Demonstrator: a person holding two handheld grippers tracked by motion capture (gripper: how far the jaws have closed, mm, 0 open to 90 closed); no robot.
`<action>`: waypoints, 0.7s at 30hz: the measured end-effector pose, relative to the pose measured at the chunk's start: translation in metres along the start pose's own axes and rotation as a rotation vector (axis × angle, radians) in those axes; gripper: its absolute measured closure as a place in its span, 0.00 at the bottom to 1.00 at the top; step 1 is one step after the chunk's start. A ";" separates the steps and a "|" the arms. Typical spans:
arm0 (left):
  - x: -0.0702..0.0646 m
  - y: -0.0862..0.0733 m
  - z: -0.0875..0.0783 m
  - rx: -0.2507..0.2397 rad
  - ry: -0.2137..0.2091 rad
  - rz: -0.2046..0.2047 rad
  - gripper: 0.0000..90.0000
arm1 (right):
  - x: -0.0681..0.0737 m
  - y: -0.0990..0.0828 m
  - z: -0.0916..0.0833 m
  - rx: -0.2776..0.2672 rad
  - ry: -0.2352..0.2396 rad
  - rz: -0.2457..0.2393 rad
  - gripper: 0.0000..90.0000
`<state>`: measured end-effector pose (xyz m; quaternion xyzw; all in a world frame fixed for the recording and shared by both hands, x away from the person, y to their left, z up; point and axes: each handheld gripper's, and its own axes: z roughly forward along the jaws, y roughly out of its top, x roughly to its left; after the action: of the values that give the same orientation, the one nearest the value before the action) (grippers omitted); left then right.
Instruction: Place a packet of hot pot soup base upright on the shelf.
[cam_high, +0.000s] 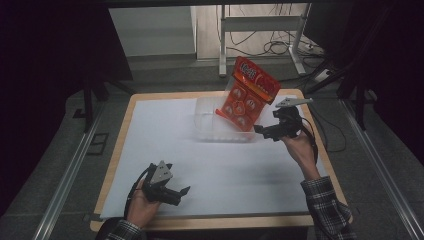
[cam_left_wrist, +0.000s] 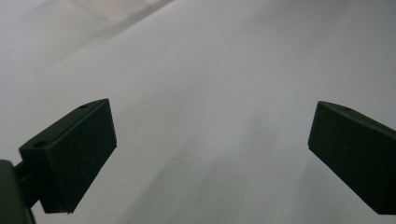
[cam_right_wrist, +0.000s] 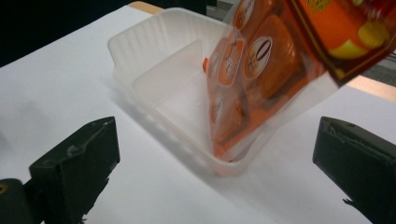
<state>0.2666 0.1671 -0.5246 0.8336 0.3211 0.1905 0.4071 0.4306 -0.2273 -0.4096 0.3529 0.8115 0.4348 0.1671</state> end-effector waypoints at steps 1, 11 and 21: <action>0.000 0.000 0.000 -0.001 0.002 0.002 0.01 | 0.000 -0.003 0.000 -0.002 0.001 0.004 0.01; -0.002 0.000 -0.001 -0.010 0.004 0.032 0.01 | 0.003 -0.012 -0.007 0.001 0.017 0.009 0.00; -0.004 0.003 -0.010 -0.146 -0.096 0.026 0.01 | 0.010 -0.016 -0.016 0.008 0.016 -0.005 0.00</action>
<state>0.2596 0.1685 -0.5166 0.8139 0.2755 0.1786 0.4793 0.4072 -0.2351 -0.4130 0.3480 0.8155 0.4339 0.1601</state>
